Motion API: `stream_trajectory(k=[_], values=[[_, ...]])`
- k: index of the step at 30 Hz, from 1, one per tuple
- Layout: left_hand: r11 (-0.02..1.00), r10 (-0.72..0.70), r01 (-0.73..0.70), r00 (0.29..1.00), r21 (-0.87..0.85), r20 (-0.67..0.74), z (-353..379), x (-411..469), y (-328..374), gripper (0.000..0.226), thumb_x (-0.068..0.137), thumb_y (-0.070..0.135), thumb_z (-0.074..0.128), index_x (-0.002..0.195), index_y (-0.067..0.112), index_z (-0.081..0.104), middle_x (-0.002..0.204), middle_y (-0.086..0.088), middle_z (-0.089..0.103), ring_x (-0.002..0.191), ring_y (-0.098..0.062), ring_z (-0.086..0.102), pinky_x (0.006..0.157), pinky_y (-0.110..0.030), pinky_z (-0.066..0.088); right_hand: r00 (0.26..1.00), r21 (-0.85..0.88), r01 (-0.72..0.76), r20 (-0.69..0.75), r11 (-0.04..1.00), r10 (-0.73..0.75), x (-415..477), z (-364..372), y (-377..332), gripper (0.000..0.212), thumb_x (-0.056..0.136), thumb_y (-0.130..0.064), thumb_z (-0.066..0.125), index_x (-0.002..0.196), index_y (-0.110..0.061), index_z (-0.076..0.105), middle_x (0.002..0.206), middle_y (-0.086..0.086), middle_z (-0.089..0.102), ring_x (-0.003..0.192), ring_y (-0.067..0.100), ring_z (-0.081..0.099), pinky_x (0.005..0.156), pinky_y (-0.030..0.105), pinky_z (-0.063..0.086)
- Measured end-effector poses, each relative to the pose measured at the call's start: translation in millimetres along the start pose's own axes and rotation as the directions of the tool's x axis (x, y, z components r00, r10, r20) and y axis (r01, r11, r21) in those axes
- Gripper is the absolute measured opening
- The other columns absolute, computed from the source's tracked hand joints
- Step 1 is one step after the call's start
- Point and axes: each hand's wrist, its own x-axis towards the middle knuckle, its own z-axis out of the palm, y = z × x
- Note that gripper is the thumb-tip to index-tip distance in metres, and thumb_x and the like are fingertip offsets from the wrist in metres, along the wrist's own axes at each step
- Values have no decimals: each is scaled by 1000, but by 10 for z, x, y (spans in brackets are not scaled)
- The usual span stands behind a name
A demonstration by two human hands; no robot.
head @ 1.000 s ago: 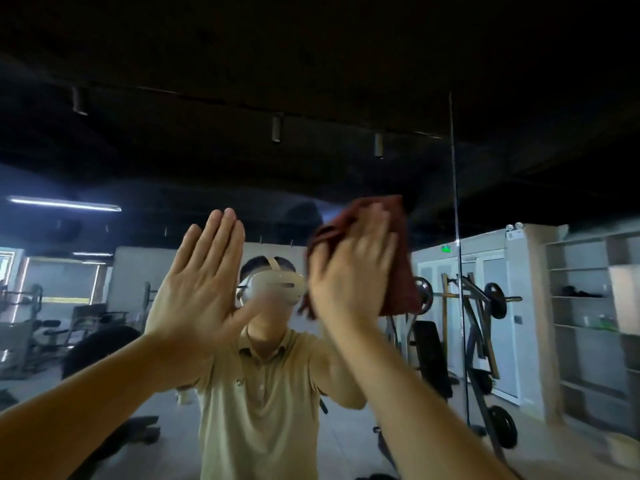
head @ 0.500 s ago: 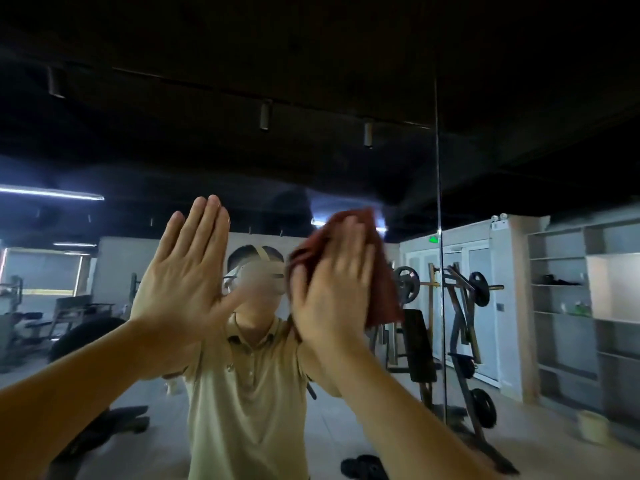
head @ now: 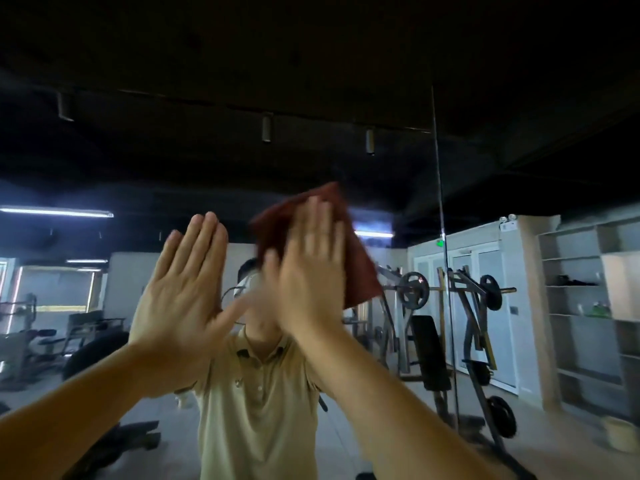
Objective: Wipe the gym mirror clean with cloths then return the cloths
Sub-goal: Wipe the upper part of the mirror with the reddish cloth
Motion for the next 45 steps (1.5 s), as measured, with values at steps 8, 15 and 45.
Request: stream_trajectory(k=[8,15,45], values=[[1000,-13,13,1000,-3,20,-12,-6,-4,95,103,71,24,166,3,5,176,-12,-4,163,-25,-2,131,-48,4,965,-155,226,168,962,-200,-217,-276,1273,76,108,-54,24,163,-2,21,173,15,8,162,29,3,130,51,11],[997,1,-1,1000,79,0,92,2,-47,100,101,75,27,167,3,2,176,-13,-5,163,-27,-1,130,-49,5,919,-80,-390,-98,917,382,209,-138,1056,70,108,-43,21,162,2,19,170,22,21,159,34,17,130,52,14],[990,-83,71,992,124,91,-11,-59,184,104,100,79,18,165,0,-1,175,-17,-10,163,-30,-6,131,-55,12,964,-56,-259,-81,964,255,723,-243,911,67,106,-42,22,161,-4,25,171,16,23,160,29,16,129,52,16]])
